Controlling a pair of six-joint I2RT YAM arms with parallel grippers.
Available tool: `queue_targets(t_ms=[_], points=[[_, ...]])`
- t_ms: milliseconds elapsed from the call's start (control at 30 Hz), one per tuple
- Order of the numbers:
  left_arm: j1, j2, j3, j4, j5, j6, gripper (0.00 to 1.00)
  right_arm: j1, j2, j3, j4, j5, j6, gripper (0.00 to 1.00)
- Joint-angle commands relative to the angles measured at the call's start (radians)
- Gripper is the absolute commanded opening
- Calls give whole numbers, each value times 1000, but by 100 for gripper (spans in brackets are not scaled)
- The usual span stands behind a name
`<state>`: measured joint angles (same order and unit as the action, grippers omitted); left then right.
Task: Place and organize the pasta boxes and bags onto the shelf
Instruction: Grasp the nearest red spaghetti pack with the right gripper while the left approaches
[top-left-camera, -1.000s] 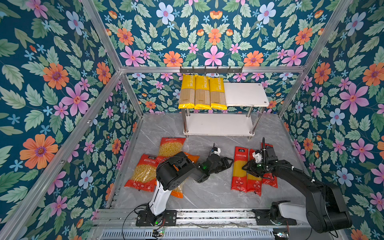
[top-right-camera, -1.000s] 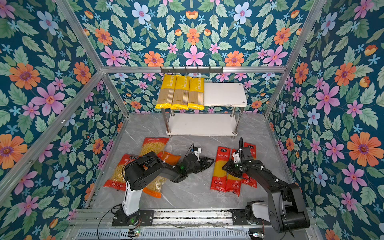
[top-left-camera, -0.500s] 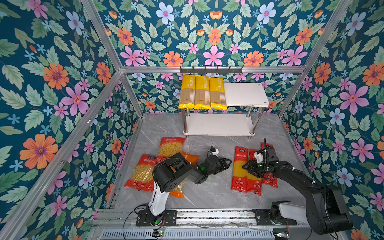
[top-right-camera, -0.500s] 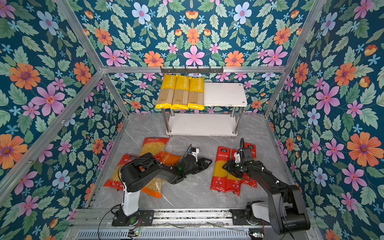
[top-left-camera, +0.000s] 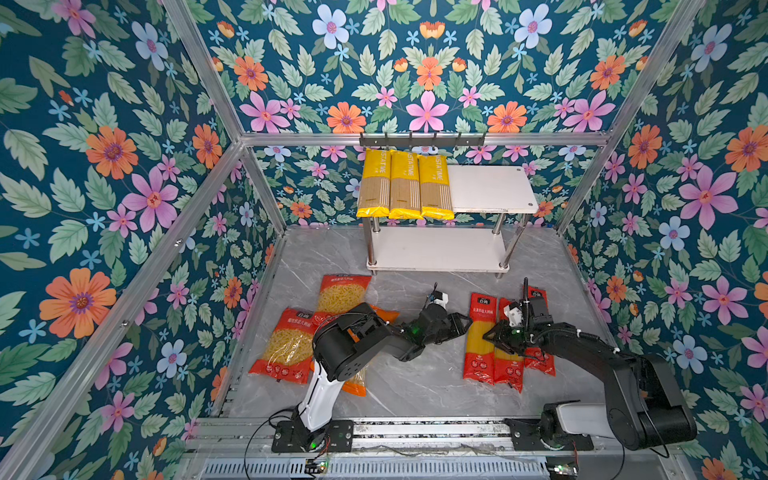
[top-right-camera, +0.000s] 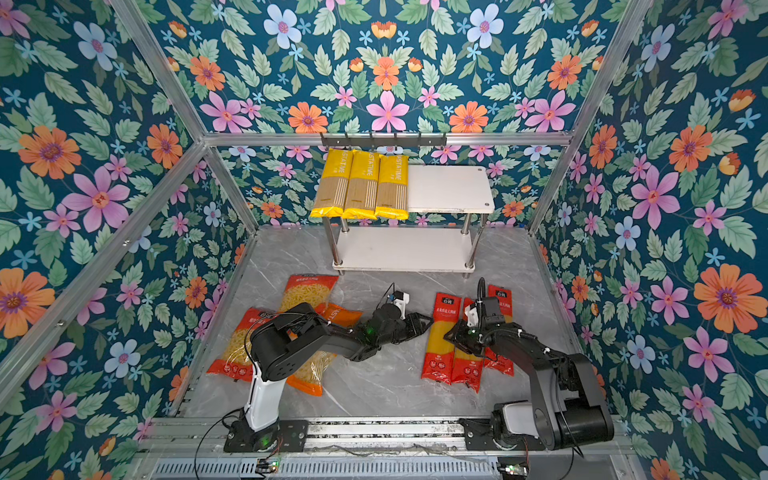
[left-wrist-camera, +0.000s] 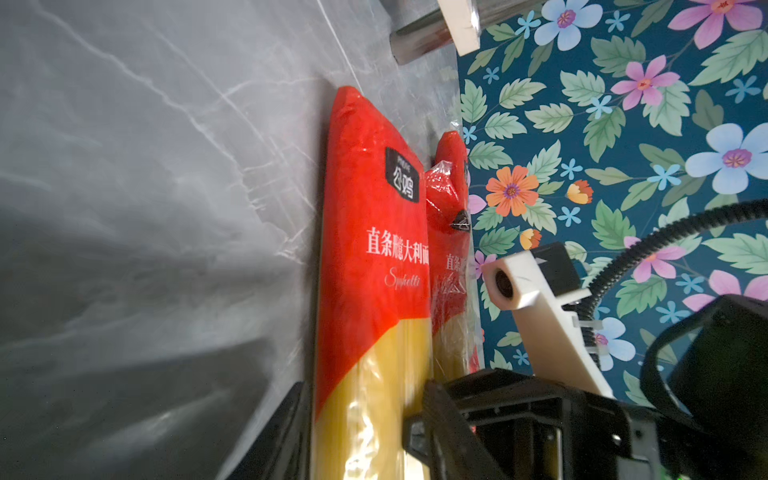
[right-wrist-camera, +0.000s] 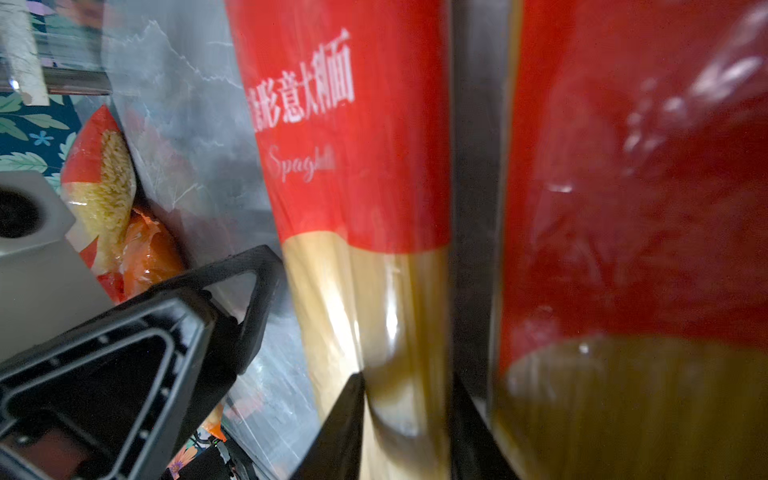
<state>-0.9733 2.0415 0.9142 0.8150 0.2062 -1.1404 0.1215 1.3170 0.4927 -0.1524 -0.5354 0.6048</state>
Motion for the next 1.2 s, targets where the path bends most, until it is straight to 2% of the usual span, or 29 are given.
queue_targets(t_ms=[0,133,433,933,1167], points=[[2,-33,9,-50,-20,72,48,1,-34,-19,79,-7,25,23],[4,-94,5,-109,-45,143,49,15,-89,-49,108,-8,29,15],[16,-201,-36,-112,-65,228,50,63,-202,-43,74,8,39,4],[33,-260,-74,-28,-41,268,52,87,-289,-6,14,13,51,0],[49,-303,-78,-31,-37,313,53,171,-308,27,1,50,43,0]])
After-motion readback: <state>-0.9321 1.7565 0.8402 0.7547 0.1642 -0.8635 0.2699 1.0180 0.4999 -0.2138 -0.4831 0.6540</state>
